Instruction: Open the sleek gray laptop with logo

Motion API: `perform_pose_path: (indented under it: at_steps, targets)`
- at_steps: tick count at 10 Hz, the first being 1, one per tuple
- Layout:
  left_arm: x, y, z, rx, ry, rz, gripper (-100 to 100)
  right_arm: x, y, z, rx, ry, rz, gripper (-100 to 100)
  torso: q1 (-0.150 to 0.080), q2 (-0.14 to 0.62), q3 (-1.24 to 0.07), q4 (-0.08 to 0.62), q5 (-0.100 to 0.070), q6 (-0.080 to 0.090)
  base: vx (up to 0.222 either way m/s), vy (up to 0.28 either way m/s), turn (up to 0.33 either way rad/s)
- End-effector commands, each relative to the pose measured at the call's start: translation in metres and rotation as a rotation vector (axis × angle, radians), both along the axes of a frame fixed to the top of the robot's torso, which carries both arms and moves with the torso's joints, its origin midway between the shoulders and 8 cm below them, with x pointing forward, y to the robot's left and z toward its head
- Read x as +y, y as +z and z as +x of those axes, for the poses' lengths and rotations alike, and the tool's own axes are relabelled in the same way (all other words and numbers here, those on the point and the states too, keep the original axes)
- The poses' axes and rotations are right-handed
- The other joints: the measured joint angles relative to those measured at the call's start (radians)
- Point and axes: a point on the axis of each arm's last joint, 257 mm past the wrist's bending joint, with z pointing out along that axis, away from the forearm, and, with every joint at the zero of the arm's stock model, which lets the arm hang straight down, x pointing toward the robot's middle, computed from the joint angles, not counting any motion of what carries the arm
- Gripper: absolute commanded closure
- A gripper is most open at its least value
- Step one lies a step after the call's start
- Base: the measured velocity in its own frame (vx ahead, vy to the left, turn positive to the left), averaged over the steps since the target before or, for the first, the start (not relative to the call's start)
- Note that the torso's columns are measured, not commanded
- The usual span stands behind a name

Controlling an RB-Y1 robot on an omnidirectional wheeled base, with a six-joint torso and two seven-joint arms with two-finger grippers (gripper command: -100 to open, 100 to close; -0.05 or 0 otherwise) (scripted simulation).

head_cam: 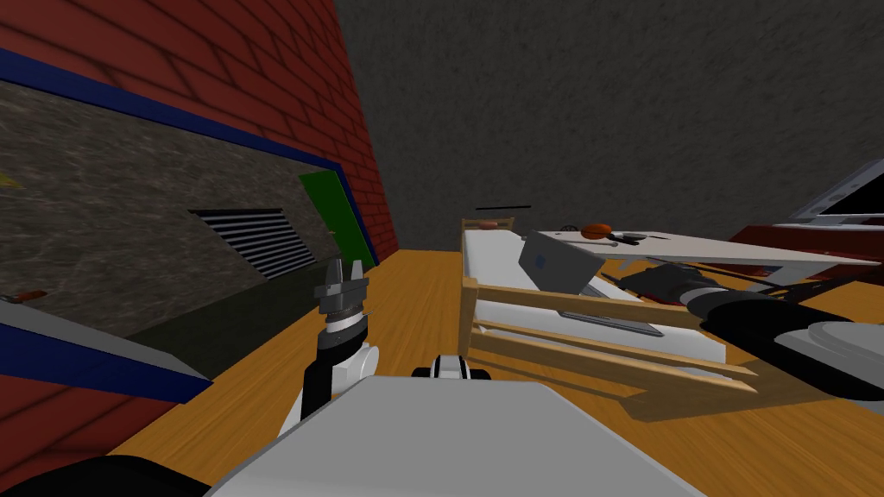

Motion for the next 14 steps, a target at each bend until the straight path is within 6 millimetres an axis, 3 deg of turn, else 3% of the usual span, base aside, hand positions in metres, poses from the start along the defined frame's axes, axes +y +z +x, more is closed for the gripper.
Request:
perform_pose_path:
  at_steps: [1, 6, 7, 14]
  targets:
    - [0.0, 0.0, 0.0, 0.0, 0.0, 0.0, 0, -0.005, 0.009, -0.001, 0.021, -0.017, -0.089, -100, 0.0, 0.0, 0.0, 0.0, 0.0, 0.0, 0.025, 0.179, -0.01]
    - [0.0, 0.0, 0.0, 0.0, 0.0, 0.0, 0, -0.012, 0.017, -0.003, 0.04, -0.037, -0.168, -100, -0.001, 0.0, 0.0, 0.0, 0.0, -0.001, 0.021, 0.113, -0.008]
    - [0.0, 0.0, 0.0, 0.0, 0.0, 0.0, 0, -0.013, 0.016, -0.003, 0.04, -0.037, -0.167, 100, -0.004, 0.0, 0.0, 0.0, -0.001, -0.001, 0.001, 0.007, 0.001]
    - [0.0, 0.0, 0.0, 0.0, 0.0, 0.0, 0, -0.025, -0.005, -0.009, -0.032, -0.055, 0.133, 100, 0.003, -0.002, -0.001, -0.001, 0.001, 0.0, -0.041, -0.121, 0.024]
